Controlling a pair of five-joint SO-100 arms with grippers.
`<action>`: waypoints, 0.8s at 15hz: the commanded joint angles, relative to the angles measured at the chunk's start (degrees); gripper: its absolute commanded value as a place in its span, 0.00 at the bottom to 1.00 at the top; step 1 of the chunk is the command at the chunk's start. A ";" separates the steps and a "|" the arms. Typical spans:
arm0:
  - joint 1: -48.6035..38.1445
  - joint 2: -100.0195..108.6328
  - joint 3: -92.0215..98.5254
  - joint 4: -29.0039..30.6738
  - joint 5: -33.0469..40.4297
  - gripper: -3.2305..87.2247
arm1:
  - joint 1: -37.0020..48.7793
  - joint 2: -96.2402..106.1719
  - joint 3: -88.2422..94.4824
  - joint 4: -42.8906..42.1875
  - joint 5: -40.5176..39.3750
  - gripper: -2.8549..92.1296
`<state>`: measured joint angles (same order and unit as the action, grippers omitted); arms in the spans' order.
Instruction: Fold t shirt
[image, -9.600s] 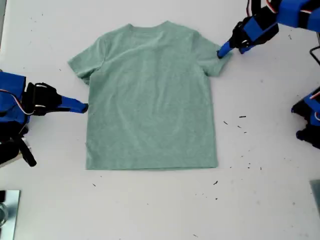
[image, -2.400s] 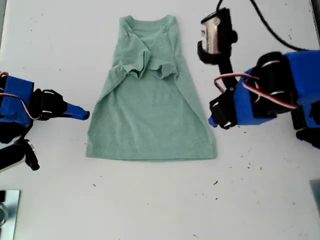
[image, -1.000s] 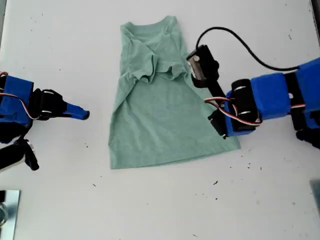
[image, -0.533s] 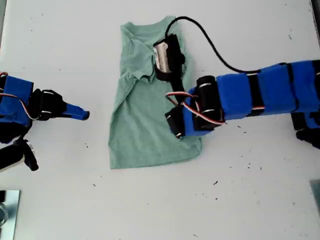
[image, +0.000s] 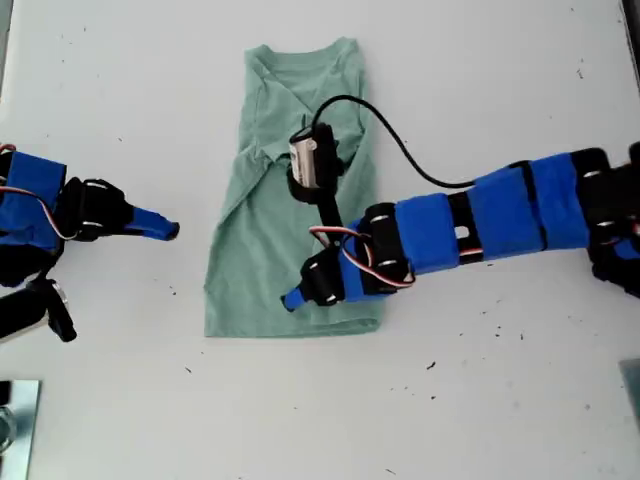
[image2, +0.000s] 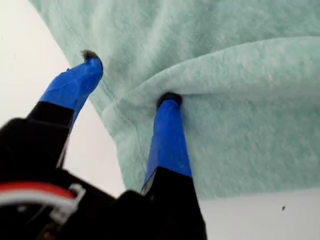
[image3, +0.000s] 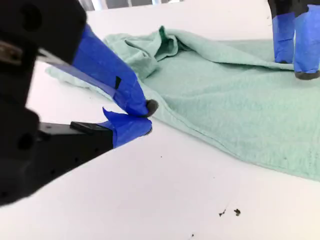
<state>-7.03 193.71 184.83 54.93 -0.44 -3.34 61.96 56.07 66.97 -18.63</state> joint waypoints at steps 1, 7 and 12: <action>0.35 0.44 0.79 0.18 0.62 0.03 | -1.49 9.05 -3.25 6.86 -2.55 0.29; 0.18 0.44 0.79 0.18 0.62 0.03 | 5.98 57.30 35.33 26.10 -3.25 0.05; 0.44 0.62 0.88 0.26 0.18 0.03 | 21.62 103.27 108.11 3.43 -12.92 0.05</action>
<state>-7.03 193.80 184.83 54.93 -0.44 16.17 152.23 151.26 74.36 -28.48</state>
